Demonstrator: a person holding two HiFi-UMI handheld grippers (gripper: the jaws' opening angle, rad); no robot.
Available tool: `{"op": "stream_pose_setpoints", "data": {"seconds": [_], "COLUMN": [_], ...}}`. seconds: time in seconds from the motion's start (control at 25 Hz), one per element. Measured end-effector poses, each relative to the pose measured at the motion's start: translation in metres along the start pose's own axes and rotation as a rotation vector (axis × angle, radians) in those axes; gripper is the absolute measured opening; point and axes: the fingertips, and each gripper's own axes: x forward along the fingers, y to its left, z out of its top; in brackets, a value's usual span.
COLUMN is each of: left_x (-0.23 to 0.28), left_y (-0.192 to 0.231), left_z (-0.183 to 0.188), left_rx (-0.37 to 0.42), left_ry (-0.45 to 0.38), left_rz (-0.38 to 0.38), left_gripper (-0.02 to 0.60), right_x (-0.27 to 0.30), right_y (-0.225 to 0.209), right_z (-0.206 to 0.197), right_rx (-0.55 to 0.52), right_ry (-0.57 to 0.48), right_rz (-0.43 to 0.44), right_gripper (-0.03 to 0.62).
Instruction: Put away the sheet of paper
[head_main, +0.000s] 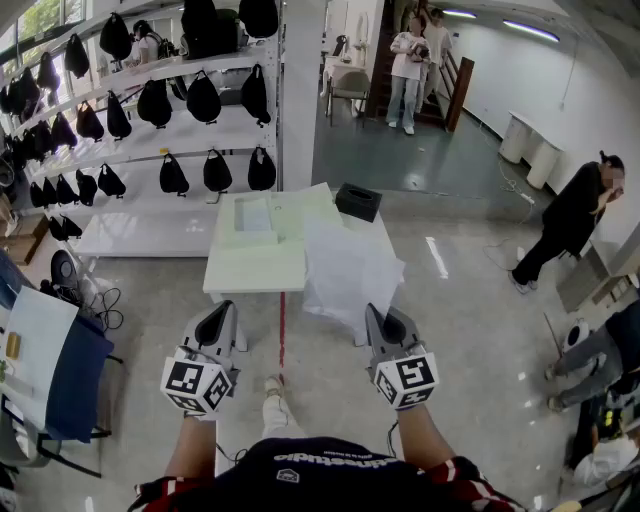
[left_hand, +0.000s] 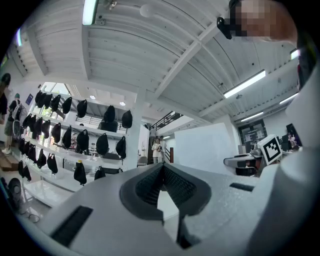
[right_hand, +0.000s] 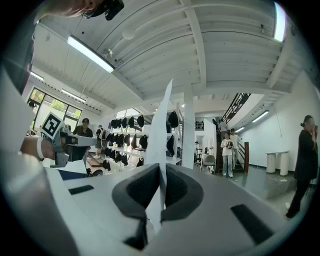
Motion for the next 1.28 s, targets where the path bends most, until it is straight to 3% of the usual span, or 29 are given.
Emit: {"op": "stream_pose_setpoints", "data": {"seconds": [1.28], "left_x": [0.0065], "left_y": [-0.0032], "left_z": [-0.0041], "left_rx": [-0.004], "left_ry": [0.003], "left_rz": [-0.004], "left_gripper": [0.005], "right_x": [0.0020], "right_y": [0.0054], "right_z": [0.0080], "right_rx": [0.009], "right_ry": [-0.041], "right_rz": [0.031], "right_gripper": [0.003]}}
